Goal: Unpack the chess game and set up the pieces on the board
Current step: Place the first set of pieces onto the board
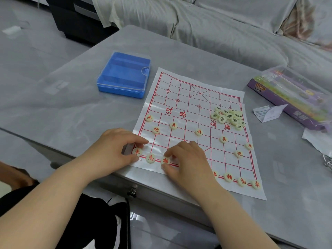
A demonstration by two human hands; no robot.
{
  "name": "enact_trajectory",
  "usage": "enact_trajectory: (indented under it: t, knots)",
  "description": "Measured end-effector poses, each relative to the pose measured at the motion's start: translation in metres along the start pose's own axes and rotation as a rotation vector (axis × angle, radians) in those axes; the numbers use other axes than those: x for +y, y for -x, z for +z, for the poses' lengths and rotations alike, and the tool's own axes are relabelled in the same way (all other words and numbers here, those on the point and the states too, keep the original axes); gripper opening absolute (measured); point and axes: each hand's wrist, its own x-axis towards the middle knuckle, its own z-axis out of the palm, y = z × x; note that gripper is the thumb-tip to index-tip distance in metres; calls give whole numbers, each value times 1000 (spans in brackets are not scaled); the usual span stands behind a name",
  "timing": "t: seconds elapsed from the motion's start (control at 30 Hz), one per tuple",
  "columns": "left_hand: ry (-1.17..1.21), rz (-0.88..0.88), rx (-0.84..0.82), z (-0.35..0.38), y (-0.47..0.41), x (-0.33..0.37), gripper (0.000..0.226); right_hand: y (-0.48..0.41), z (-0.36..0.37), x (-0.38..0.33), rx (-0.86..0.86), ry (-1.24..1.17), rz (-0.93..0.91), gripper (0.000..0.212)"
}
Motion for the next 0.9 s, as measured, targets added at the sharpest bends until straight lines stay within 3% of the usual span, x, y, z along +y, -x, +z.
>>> enact_trajectory:
  t: [0.13,0.33,0.43,0.53,0.7,0.9]
  knots:
    - [-3,-14,-6,0,1,0,44,0,-6,0,-82,-11,8,26]
    - [-12,35,22,4,2,4,48,16,-27,19,-20,-68,45,38]
    - [-44,128,34,11,2,17,38,24,-27,26,-57,-39,74,41]
    - [-233,306,52,19,-1,31,43,28,-21,24,45,81,58,37]
    - [-338,168,-143,27,-11,40,41,24,-13,23,87,141,30,19]
    - [-342,162,-150,31,-16,36,37,22,-12,24,96,96,71,20]
